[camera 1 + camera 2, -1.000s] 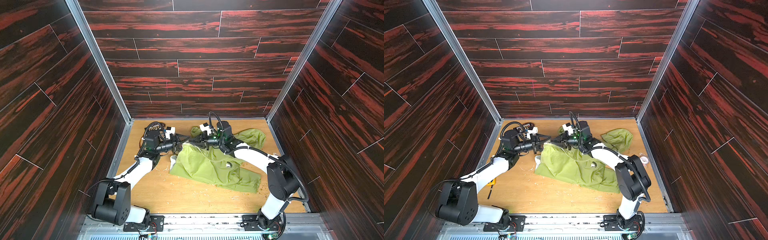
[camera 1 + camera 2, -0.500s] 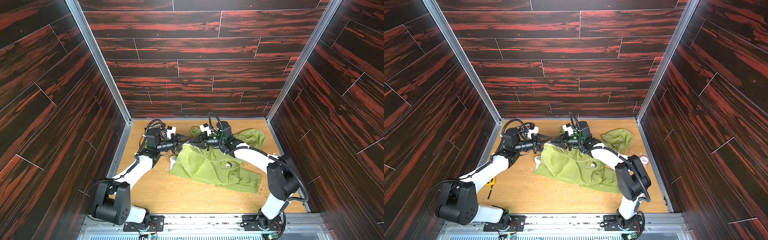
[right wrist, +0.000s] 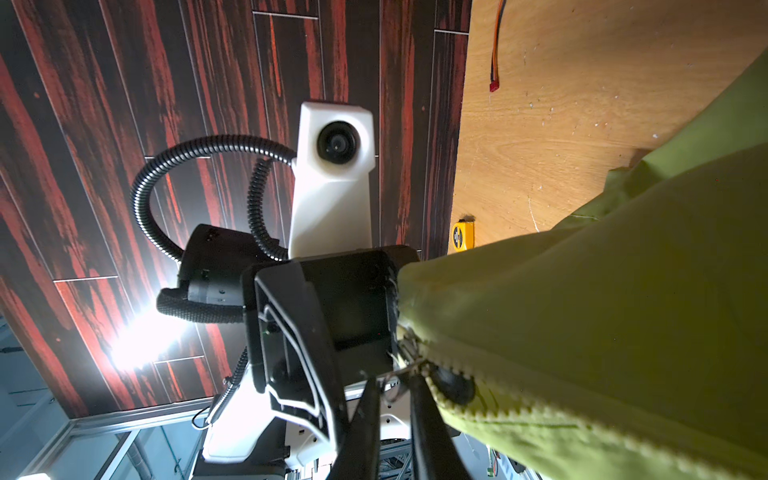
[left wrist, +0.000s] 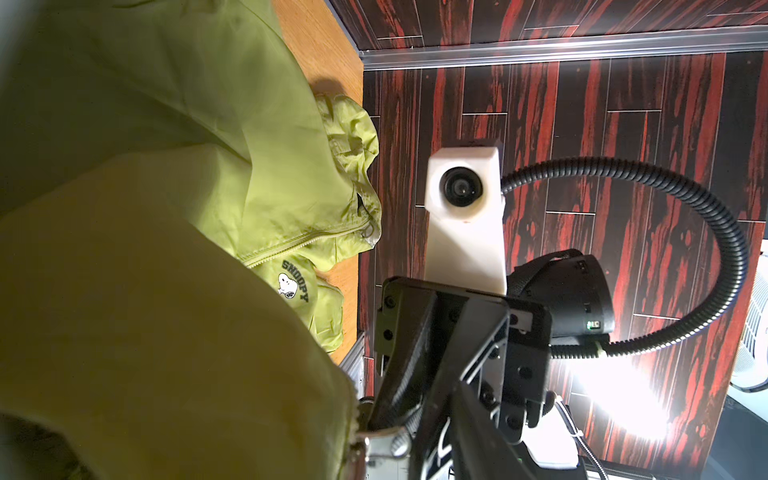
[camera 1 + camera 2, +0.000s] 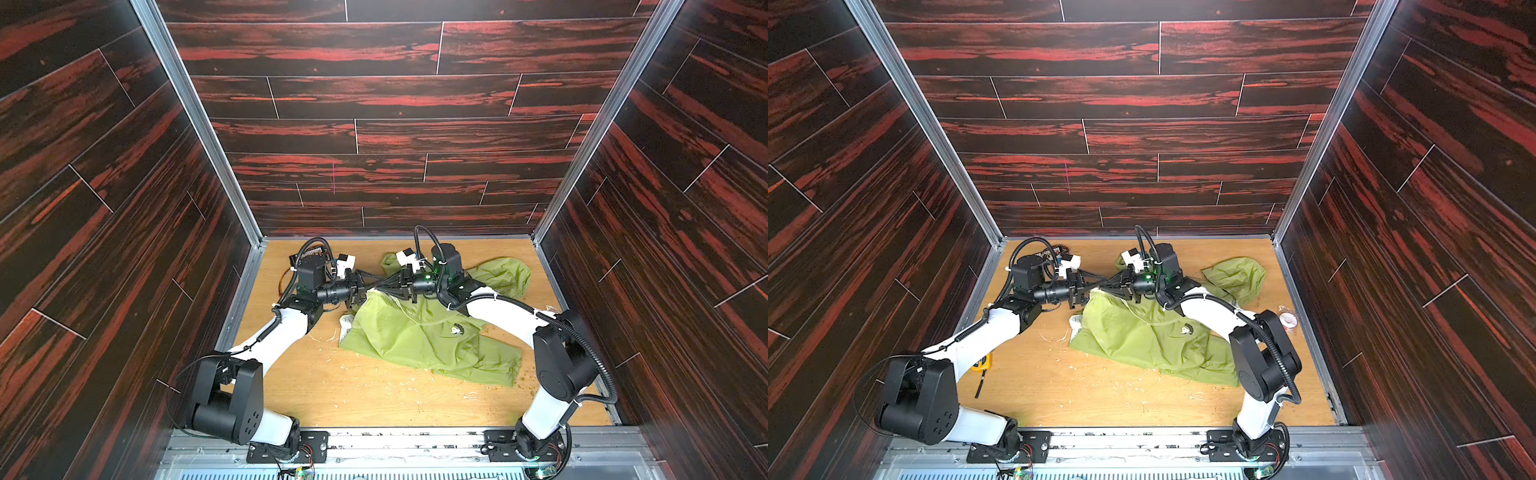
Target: Zip up the jacket
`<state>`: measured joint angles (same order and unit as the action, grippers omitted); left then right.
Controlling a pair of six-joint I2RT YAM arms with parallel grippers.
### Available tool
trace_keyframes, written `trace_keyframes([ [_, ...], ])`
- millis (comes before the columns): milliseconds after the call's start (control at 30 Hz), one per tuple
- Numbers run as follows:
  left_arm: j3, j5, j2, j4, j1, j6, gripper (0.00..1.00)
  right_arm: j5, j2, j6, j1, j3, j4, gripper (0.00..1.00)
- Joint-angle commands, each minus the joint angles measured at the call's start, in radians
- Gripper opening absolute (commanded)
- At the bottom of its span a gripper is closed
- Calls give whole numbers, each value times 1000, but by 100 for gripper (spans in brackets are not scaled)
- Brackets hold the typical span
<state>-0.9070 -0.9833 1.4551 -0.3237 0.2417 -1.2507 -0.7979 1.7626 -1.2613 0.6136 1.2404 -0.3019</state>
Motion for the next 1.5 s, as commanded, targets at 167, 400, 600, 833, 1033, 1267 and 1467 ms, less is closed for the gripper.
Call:
trace_keyframes([
  [167,-24,-5,-13,-2,4,15,43,-3,4,0,7,-18,2,18],
  [400,-18,-5,-24,-6,5,12,43,9,10,8,7,-8,32,15],
  [600,-12,-6,-34,-7,4,8,43,17,9,18,8,-9,55,12],
  [833,-7,-7,-41,-8,5,6,43,15,12,17,7,-5,57,7],
  [1033,-6,-6,-47,-4,5,7,43,15,8,26,6,-1,63,2],
  [1267,0,7,-54,14,5,12,44,25,-7,50,6,7,109,0],
  [1467,6,10,-65,31,4,22,44,46,-25,76,0,13,162,0],
])
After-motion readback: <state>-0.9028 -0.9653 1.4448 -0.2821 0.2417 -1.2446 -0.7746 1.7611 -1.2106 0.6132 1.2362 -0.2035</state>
